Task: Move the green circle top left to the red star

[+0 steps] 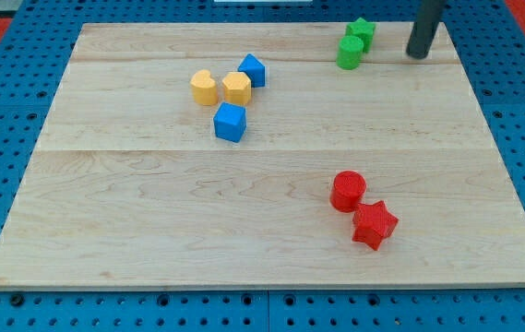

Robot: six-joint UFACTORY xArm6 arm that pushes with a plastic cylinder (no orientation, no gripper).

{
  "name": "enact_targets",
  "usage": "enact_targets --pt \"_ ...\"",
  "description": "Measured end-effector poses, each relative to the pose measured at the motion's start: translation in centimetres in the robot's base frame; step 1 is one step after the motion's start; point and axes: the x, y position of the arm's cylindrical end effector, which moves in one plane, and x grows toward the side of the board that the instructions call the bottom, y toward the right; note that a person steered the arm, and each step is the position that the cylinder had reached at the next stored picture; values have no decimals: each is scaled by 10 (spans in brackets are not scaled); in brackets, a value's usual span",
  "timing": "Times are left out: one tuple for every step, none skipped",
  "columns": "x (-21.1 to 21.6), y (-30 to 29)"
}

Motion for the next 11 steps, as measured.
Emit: enact_targets --pt "-43 -49" --pt "-45 -109" --pt "5 -114" --pt "45 -123" --pt "92 -123" --pt "138 -115" --pt "174 -115" --pt "164 -105" --pt "147 -87" --pt "194 -54" --pt "224 -117"
